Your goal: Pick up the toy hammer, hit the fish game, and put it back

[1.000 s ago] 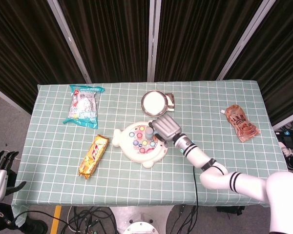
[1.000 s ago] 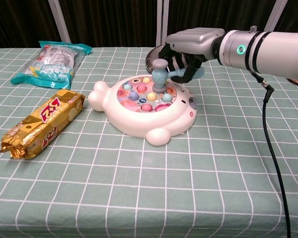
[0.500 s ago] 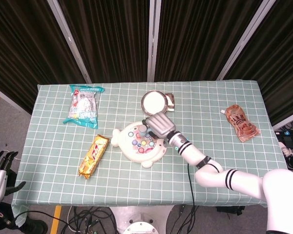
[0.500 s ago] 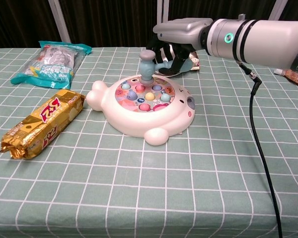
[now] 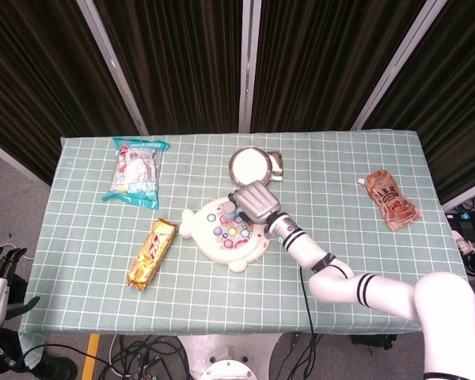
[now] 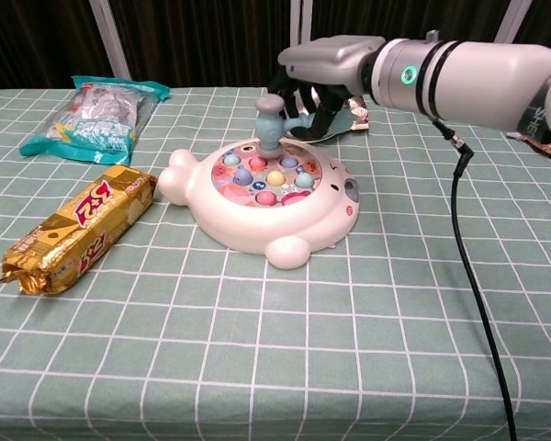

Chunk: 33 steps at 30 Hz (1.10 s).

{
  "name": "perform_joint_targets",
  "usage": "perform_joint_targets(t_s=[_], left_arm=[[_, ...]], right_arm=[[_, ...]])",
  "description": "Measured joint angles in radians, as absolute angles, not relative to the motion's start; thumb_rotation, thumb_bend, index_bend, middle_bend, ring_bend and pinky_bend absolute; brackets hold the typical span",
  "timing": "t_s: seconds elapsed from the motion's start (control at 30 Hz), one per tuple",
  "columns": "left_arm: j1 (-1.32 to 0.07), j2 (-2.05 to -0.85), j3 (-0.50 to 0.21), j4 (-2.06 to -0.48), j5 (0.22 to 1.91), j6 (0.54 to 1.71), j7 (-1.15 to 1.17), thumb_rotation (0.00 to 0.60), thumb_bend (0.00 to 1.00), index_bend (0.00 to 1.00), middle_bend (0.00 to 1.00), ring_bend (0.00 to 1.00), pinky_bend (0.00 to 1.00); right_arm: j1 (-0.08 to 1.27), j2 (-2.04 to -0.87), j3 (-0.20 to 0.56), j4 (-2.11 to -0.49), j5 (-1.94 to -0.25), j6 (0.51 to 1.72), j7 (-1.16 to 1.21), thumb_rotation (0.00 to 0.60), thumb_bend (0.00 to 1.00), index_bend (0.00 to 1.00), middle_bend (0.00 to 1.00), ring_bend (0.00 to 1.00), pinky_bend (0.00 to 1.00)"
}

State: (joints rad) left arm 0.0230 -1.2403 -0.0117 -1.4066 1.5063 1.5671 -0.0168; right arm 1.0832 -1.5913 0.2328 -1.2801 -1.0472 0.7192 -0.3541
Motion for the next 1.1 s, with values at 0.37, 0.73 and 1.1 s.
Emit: perform_joint_targets(t_s=[0.37,0.73,1.1], left_arm=[[0.016,-1.243,-0.014,-1.407,1.525,1.574,-0.017,0.600,0.00,0.13,0.14,0.05,0.02],[0.011,-1.236,-0.013,-1.430,1.525,1.565,0.005,0.600,0.00,0.13,0.14,0.05,0.02],[0.005,-1.236,-0.014,-1.432,1.523,1.556,0.010,0.600,0.00,0.13,0.14,0.05,0.02]], right_arm=[[0.920,-1.474,0.170,-1.326,-1.089,0.811,-0.214,0.600,0.67,0.73,0.69,0.55,0.63],[0.838,-1.532,0.108,-1.137,-1.189,0.788,-0.004,0.600,0.66,0.65,0.62,0.50,0.51],[0.799,-1.592,0.091,-1.036,-1.279,0.787,0.120,0.600,0.54,0.42,0.44,0.29,0.39]])
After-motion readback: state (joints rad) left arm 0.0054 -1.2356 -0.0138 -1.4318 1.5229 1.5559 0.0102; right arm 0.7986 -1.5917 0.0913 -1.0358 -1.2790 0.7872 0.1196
